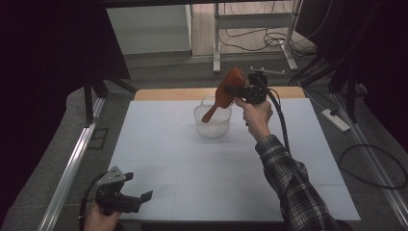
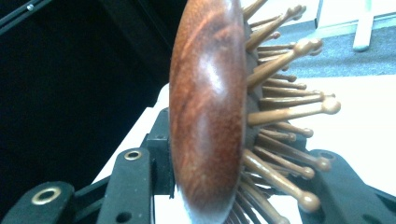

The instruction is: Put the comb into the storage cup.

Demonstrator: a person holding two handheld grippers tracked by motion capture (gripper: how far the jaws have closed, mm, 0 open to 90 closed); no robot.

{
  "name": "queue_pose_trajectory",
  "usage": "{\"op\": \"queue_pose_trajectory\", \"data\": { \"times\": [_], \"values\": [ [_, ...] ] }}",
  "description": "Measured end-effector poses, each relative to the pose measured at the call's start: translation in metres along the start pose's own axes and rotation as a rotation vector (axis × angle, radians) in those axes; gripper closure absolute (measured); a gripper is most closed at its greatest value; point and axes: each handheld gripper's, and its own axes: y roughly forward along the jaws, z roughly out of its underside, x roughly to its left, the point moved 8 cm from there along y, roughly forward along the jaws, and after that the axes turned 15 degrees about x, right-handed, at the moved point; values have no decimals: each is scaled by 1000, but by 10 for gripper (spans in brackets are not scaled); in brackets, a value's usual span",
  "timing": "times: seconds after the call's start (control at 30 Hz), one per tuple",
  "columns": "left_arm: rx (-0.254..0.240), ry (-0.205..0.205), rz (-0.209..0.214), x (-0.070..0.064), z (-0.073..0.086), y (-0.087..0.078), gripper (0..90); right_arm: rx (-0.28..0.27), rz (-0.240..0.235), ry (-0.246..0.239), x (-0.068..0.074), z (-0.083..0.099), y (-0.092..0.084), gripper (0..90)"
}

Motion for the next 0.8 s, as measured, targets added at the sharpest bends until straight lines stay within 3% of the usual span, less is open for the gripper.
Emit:
{"op": "queue_pose_trajectory", "data": {
  "times": [0.47,0.8],
  "values": [
    [2,1,-2,0,0,0,3,41,17,6,-7,17,21,538],
    [6,0,0,0,0,1,4,60,50,-22,-6,26,31,535]
  ]
}}
